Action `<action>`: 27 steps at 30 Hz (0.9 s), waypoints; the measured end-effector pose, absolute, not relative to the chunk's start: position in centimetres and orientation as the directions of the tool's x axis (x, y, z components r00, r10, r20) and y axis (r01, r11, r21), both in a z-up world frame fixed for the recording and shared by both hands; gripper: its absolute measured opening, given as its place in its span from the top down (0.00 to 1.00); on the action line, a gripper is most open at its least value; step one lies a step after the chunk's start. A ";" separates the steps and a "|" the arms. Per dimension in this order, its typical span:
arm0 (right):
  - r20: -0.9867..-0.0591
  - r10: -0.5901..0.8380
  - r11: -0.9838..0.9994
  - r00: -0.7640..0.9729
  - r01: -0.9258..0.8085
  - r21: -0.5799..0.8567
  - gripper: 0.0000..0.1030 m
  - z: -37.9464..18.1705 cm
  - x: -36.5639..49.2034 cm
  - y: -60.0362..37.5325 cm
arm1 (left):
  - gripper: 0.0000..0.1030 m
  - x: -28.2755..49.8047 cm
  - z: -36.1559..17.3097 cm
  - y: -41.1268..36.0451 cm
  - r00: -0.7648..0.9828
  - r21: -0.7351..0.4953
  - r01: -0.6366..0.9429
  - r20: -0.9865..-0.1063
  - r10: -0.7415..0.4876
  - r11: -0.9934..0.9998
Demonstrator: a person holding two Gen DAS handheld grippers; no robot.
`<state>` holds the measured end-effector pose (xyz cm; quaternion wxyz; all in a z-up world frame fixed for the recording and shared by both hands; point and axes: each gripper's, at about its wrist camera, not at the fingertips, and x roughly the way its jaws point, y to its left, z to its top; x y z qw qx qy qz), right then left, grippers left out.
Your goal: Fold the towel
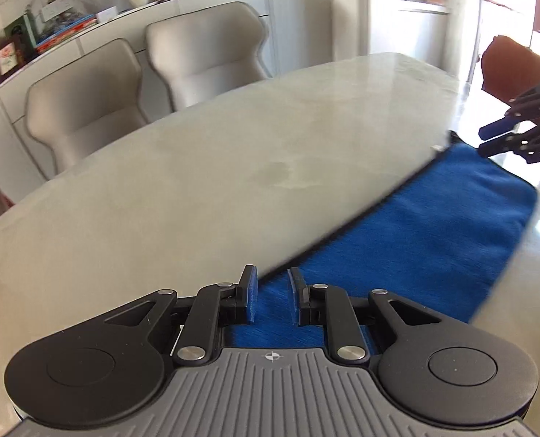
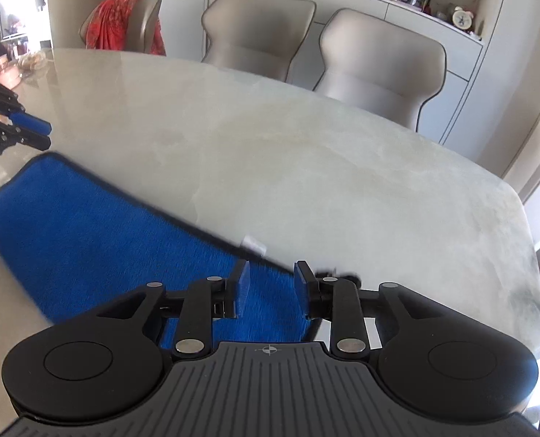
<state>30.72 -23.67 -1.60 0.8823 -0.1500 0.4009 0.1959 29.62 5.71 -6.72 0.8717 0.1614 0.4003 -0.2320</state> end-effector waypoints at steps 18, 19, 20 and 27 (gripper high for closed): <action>-0.817 0.264 0.887 0.513 -0.462 -0.004 0.73 -4.1 27.7 -24.4 | 0.80 26.8 -9.8 4.6 0.420 -0.020 0.598 -0.843 -0.335 0.801; -0.817 0.260 0.887 0.514 -0.462 -0.008 0.73 -4.1 27.7 -24.7 | 0.80 26.8 -9.8 4.8 0.420 -0.018 0.603 -0.842 -0.337 0.797; -0.818 0.257 0.887 0.514 -0.463 -0.012 0.73 -4.1 27.7 -24.9 | 0.80 26.9 -9.9 5.1 0.420 -0.022 0.600 -0.842 -0.338 0.800; -0.835 0.208 0.900 0.509 -0.435 -0.041 0.72 -3.3 27.2 -24.6 | 0.81 26.7 -9.2 6.1 0.449 -0.016 0.529 -0.843 -0.296 0.848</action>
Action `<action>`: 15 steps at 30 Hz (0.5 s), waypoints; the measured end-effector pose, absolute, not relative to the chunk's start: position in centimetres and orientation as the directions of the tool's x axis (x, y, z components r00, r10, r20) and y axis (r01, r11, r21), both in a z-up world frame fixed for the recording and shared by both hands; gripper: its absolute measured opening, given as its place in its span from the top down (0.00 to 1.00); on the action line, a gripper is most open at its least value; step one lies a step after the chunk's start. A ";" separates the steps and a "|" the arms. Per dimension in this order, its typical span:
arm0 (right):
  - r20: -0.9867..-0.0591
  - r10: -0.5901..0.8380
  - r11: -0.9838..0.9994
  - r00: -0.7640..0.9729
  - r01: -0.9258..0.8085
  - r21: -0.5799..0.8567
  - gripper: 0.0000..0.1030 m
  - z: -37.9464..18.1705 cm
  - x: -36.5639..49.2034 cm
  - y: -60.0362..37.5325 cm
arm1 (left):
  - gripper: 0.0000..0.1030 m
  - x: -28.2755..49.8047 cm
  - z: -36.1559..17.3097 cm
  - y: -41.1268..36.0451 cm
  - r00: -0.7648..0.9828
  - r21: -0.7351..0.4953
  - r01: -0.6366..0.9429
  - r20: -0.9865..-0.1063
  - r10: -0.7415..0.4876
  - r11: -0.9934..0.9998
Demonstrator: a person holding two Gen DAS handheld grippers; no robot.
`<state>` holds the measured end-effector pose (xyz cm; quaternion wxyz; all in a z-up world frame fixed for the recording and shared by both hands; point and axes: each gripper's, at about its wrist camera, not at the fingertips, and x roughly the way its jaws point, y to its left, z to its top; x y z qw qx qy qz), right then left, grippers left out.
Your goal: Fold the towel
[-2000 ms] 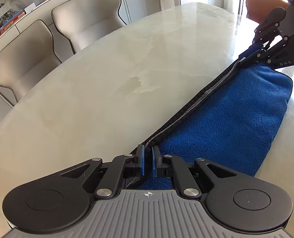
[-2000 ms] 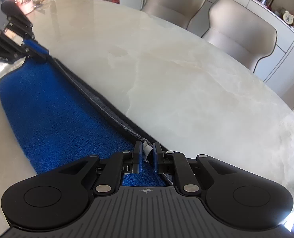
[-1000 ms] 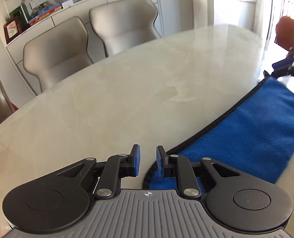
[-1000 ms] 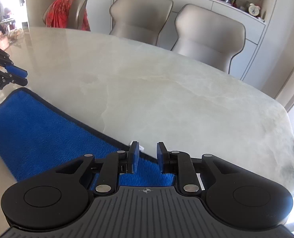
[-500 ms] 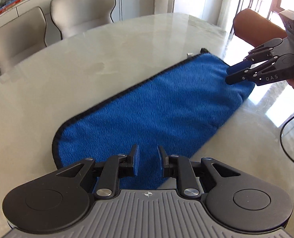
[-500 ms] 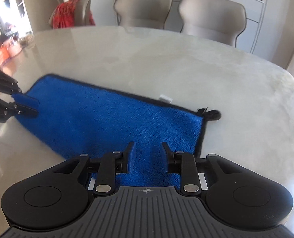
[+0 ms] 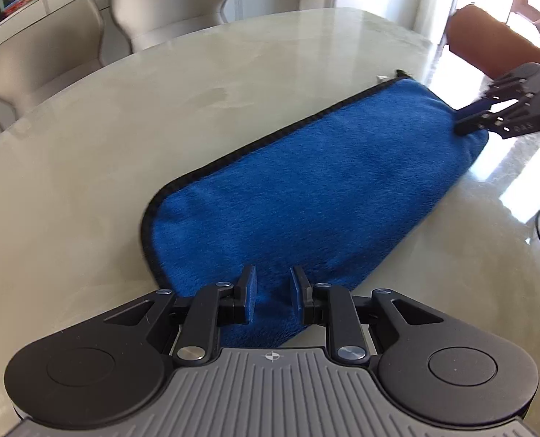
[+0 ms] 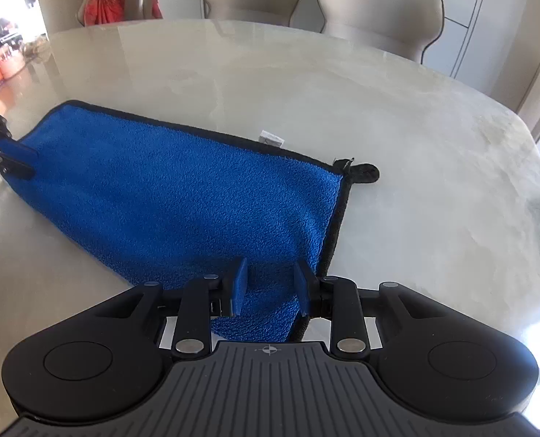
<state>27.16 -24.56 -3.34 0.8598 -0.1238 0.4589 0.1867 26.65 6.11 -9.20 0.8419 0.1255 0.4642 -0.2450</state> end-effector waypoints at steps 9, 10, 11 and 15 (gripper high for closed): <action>-0.834 0.290 0.866 0.469 -0.500 0.020 0.71 -3.1 24.7 -22.9 | 0.75 25.1 -9.8 4.9 0.416 -0.055 0.561 -0.844 -0.339 0.826; -0.834 0.296 0.872 0.466 -0.489 0.036 0.71 -3.3 24.7 -23.5 | 0.75 25.0 -9.8 5.1 0.421 -0.050 0.564 -0.841 -0.339 0.825; -0.833 0.302 0.875 0.463 -0.482 0.049 0.71 -3.3 24.6 -23.9 | 0.75 24.9 -9.9 5.3 0.422 -0.045 0.563 -0.843 -0.334 0.825; -0.829 0.305 0.877 0.469 -0.478 0.053 0.71 -3.4 24.2 -25.0 | 0.75 24.7 -9.9 6.2 0.436 -0.031 0.532 -0.846 -0.306 0.846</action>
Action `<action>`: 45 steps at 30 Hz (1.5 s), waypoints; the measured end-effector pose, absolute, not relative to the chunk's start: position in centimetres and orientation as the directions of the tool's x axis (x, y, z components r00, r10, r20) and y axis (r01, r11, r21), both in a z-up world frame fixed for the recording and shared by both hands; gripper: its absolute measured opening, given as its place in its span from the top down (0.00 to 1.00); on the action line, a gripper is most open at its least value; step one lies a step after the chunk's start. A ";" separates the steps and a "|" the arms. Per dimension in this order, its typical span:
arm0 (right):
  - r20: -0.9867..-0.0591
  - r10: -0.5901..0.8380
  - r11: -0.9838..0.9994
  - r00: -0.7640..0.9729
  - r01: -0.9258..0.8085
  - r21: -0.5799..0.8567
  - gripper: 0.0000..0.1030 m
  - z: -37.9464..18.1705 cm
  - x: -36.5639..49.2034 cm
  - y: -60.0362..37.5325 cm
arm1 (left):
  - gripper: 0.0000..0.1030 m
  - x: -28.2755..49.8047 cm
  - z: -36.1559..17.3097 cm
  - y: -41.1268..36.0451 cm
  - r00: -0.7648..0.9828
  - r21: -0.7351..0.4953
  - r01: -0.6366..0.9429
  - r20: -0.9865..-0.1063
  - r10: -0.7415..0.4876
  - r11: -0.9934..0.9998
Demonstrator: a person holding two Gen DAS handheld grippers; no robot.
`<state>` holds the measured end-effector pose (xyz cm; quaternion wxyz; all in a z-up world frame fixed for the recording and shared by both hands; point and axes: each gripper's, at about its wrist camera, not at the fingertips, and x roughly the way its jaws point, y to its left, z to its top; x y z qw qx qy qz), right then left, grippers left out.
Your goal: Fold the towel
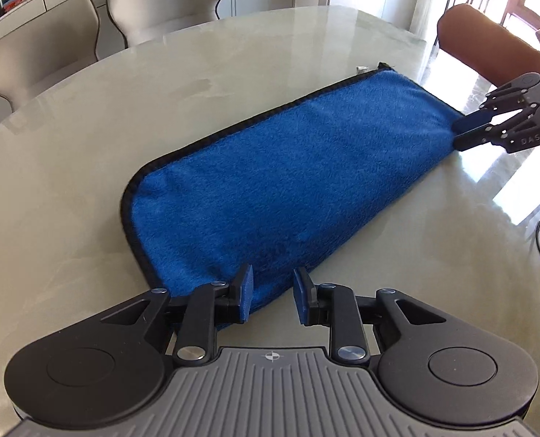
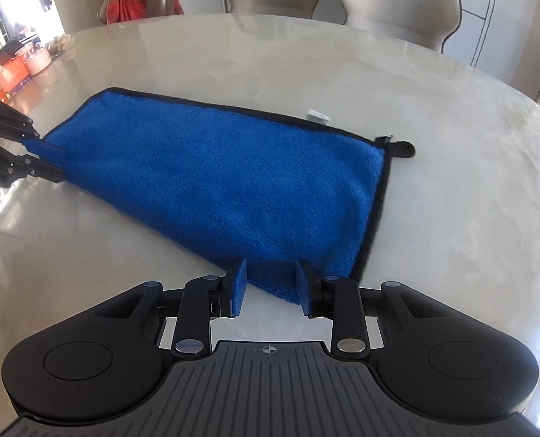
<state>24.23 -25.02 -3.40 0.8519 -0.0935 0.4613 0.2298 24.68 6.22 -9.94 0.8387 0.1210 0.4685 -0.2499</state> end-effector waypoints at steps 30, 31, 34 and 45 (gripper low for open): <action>-0.837 0.268 0.854 0.477 -0.520 -0.022 0.56 -3.6 23.5 -23.2 | 0.47 26.5 -10.9 14.1 0.469 -0.443 -0.169 -0.822 -0.323 0.880; -0.837 0.268 0.855 0.477 -0.519 -0.022 0.56 -3.6 23.6 -23.2 | 0.55 26.7 -11.0 13.9 0.463 -0.433 -0.162 -0.827 -0.320 0.887; -0.837 0.268 0.855 0.477 -0.519 -0.022 0.56 -3.6 23.6 -23.2 | 0.83 26.9 -11.2 13.6 0.441 -0.418 -0.163 -0.841 -0.313 0.894; -0.833 0.286 0.862 0.473 -0.506 0.009 0.56 -3.5 23.8 -23.7 | 0.91 27.7 -7.9 12.9 0.491 -0.509 -0.094 -0.772 -0.405 0.856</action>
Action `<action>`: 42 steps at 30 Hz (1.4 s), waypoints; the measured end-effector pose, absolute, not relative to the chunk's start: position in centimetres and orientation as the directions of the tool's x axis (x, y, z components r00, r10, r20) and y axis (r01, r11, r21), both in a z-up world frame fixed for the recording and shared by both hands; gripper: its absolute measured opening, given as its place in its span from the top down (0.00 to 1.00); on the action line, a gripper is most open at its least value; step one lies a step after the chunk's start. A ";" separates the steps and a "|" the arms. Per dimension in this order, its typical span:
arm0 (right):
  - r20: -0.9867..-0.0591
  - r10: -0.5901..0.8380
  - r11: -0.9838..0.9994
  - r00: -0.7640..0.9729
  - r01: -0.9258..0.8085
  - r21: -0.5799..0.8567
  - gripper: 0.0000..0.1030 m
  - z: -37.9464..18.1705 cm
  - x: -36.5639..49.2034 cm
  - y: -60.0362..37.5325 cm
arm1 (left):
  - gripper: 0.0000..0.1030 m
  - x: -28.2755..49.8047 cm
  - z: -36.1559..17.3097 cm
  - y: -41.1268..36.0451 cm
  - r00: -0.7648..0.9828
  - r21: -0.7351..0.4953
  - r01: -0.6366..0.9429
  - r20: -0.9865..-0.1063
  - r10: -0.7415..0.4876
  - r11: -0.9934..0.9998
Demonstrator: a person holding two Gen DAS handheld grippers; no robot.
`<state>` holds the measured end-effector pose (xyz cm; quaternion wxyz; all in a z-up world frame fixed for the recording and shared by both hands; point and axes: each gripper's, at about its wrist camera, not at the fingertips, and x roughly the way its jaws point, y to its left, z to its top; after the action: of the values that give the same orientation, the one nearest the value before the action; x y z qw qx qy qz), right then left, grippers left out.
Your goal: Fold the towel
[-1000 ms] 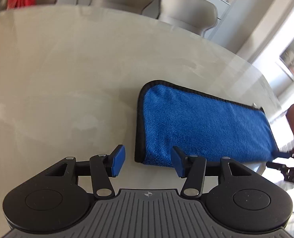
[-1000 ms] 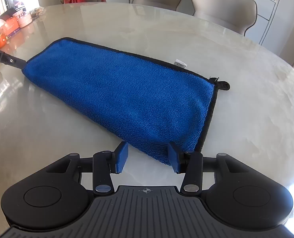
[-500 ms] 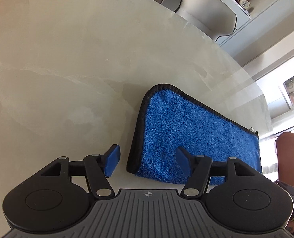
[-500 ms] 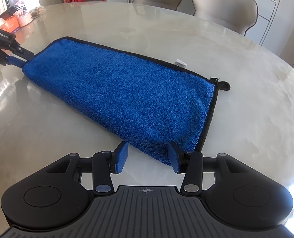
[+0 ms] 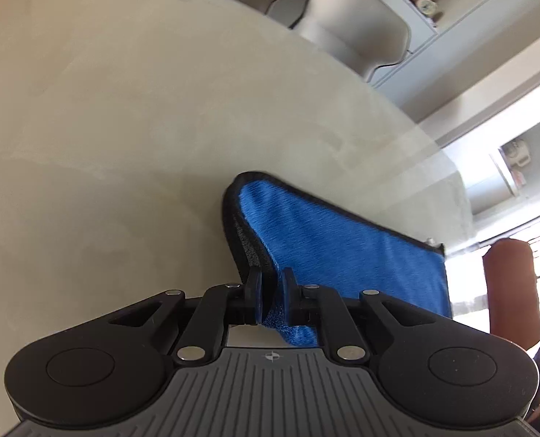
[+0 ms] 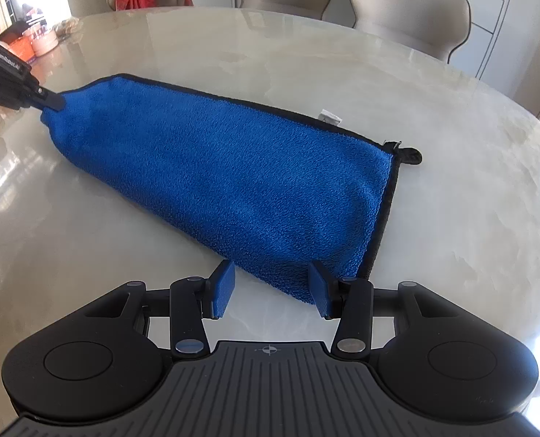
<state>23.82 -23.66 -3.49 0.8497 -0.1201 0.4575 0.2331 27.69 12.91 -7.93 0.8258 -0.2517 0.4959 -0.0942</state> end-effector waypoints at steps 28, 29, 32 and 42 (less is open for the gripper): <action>-0.592 0.567 0.620 0.573 -0.770 -0.152 0.74 -2.0 22.6 -4.5 | 0.91 29.7 -5.3 9.3 0.460 -0.601 0.014 -0.706 -0.538 0.799; -0.592 0.563 0.627 0.577 -0.765 -0.149 0.87 -2.1 22.9 -4.3 | 0.89 29.6 -5.3 9.5 0.459 -0.608 0.012 -0.702 -0.545 0.794; -0.608 0.563 0.659 0.560 -0.748 -0.079 0.91 -2.1 24.1 -4.7 | 0.71 29.2 -5.6 10.4 0.483 -0.634 -0.004 -0.679 -0.554 0.773; -0.600 0.591 0.704 0.539 -0.708 0.058 0.91 -1.1 25.4 -7.1 | 0.43 29.5 -8.1 14.0 0.524 -0.675 -0.188 -0.683 -0.508 0.714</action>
<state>25.44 -7.05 -1.06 0.8720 -0.0959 0.3030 0.3724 29.52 14.05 -8.10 0.7932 -0.3646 0.4771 -0.1010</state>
